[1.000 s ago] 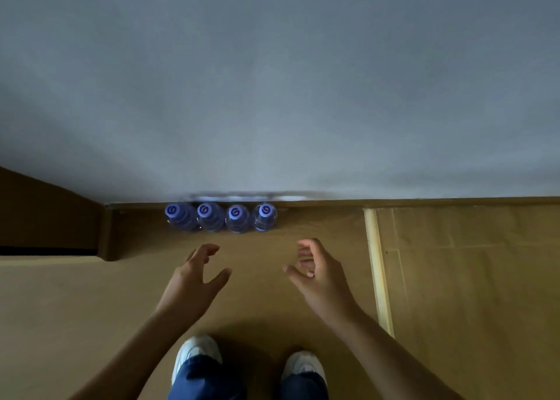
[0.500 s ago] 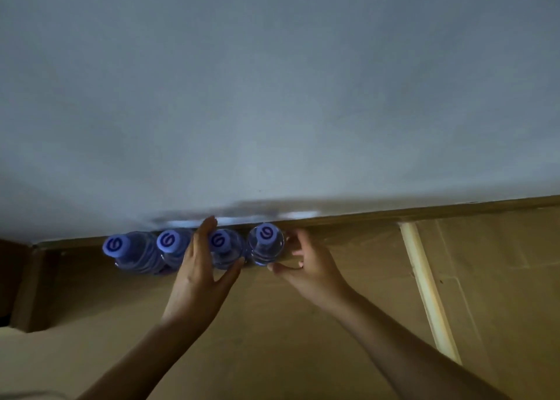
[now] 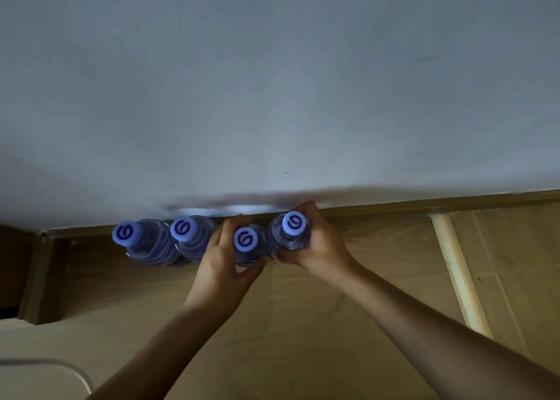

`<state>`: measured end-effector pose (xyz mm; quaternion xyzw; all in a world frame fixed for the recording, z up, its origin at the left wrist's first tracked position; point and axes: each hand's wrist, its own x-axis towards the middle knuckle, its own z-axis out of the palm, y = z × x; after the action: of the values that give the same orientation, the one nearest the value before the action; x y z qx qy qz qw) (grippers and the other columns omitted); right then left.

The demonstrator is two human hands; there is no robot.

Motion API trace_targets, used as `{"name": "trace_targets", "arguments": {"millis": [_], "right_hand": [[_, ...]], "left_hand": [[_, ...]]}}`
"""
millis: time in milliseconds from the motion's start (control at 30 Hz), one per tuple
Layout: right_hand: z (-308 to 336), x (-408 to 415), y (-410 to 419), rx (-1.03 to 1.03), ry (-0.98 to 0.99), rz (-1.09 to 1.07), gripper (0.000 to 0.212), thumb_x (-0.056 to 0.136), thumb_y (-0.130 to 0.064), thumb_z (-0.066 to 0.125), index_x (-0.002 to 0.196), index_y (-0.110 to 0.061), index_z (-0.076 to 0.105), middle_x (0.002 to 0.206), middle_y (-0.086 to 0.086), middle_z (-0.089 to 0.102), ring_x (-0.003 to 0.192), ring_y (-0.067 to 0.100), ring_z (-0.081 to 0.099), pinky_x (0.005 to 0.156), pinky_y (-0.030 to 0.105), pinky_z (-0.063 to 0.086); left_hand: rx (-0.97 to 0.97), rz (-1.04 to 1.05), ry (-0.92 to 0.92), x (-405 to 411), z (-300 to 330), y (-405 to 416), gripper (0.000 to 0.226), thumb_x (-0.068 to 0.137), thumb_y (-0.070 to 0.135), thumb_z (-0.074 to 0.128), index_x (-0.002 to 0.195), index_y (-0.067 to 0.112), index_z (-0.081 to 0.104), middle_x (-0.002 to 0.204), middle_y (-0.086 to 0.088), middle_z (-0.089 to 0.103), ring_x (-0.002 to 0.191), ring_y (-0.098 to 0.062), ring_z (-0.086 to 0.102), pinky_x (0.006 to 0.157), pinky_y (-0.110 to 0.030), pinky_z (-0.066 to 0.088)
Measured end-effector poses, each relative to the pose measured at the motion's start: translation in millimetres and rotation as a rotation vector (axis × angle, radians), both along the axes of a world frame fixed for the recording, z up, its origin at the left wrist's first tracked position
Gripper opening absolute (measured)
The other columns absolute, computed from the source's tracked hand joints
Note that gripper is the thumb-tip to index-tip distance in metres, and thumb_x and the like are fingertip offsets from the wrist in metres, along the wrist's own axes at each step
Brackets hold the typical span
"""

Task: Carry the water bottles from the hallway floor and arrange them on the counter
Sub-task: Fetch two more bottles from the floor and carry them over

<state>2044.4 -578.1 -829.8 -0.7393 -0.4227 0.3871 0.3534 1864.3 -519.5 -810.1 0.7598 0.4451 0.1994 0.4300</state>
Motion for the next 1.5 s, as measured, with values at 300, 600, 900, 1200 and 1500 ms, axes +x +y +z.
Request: {"name": "trace_targets", "arguments": {"millis": [300,600,900,1200,1500], "right_hand": [[-3,5,-34,-0.024,0.073,-0.073,0.058,0.060,-0.020,0.094,0.101,-0.034,0.055,0.093,-0.023,0.070,0.087,-0.003,0.067,0.070,0.012,0.049],[91,0,-78,-0.002,0.111,-0.033,0.050,0.063,-0.023,0.089,0.103,-0.037,0.061,0.097,-0.018,0.071,0.091,0.005,0.069,0.071,0.016,0.054],[309,-25,-110,-0.025,0.106,0.047,0.054,0.069,-0.016,0.088,0.110,-0.031,0.058,0.103,-0.023,0.068,0.095,-0.005,0.066,0.074,0.007,0.049],[540,-59,-84,0.071,0.049,0.181,0.053,0.069,-0.023,0.090,0.106,-0.042,0.057,0.100,-0.022,0.068,0.095,-0.008,0.064,0.079,0.016,0.054],[711,-110,-65,0.195,0.090,0.402,0.050,0.072,-0.031,0.087,0.110,-0.038,0.055,0.092,-0.029,0.064,0.091,-0.013,0.061,0.076,0.013,0.051]], "left_hand": [[0.023,-0.234,0.041,6,3,-4,0.051,0.079,0.012,0.077,0.120,0.014,0.048,0.112,0.004,0.054,0.107,-0.018,0.053,0.086,-0.030,0.049],[-0.050,-0.249,0.009,1,94,-31,0.045,0.077,0.022,0.079,0.110,0.015,0.048,0.102,0.007,0.058,0.096,-0.015,0.057,0.078,-0.031,0.050],[-0.183,-0.169,0.009,-25,310,-63,0.046,0.077,0.021,0.081,0.108,0.019,0.047,0.102,0.006,0.061,0.097,-0.016,0.059,0.080,-0.037,0.052],[-0.150,-0.080,0.034,-75,544,-74,0.049,0.076,0.017,0.081,0.109,0.017,0.044,0.105,-0.005,0.060,0.098,-0.024,0.060,0.078,-0.046,0.054],[-0.057,0.212,0.027,-144,707,-104,0.053,0.071,0.016,0.085,0.105,0.015,0.045,0.100,0.000,0.064,0.085,-0.006,0.062,0.065,-0.014,0.050]]}}
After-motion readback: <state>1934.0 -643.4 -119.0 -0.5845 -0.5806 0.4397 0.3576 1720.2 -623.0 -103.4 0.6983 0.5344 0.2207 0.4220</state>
